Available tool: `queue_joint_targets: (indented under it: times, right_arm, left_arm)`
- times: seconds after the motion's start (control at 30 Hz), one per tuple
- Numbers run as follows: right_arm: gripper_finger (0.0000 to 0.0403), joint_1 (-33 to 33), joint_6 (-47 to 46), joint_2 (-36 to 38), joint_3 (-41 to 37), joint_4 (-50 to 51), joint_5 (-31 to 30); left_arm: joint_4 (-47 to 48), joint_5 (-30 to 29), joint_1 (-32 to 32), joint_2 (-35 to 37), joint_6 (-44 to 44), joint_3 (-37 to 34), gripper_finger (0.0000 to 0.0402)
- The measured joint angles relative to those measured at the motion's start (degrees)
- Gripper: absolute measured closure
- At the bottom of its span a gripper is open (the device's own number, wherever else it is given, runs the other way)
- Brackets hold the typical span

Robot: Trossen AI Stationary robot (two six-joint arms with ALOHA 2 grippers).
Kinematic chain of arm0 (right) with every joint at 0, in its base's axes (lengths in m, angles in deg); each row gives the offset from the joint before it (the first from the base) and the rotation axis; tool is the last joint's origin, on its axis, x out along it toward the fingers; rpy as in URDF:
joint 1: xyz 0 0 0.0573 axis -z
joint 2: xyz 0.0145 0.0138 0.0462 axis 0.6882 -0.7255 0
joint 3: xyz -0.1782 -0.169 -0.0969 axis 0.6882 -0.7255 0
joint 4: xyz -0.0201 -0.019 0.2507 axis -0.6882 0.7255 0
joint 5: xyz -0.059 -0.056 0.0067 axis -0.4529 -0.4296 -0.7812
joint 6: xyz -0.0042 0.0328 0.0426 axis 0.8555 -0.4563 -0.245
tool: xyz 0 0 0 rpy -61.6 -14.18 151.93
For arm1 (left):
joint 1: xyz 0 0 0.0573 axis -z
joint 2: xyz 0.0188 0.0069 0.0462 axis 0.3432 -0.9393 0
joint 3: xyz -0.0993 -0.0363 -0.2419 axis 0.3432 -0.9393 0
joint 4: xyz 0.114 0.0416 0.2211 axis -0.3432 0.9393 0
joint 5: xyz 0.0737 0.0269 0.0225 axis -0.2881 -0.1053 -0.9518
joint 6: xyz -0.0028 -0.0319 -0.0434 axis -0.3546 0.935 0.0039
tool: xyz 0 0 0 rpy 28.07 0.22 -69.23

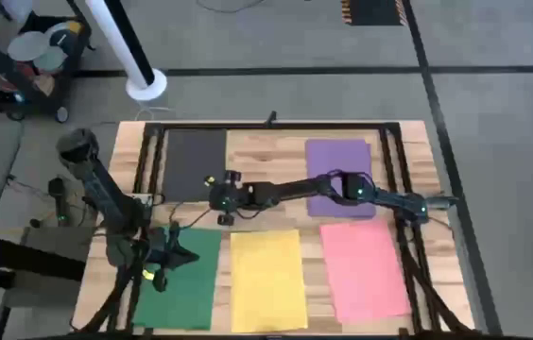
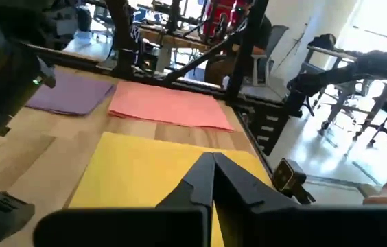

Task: Organize paper
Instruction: Put the black paper on the top center of the table

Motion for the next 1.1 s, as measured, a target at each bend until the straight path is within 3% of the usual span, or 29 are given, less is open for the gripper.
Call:
queue_joint_targets:
  times: [0.93,1.1]
  right_arm:
    - [0.0295,-0.1,1.9,-2.3,0.1,-2.5,-0.4]
    - [0.0328,-0.1,1.9,-2.3,1.3,-2.0,-0.4]
  left_arm:
    - [1.2,0.3,0.0,0.0,0.1,0.0,0.0401]
    - [1.2,0.3,0.0,0.0,0.1,0.0,0.0401]
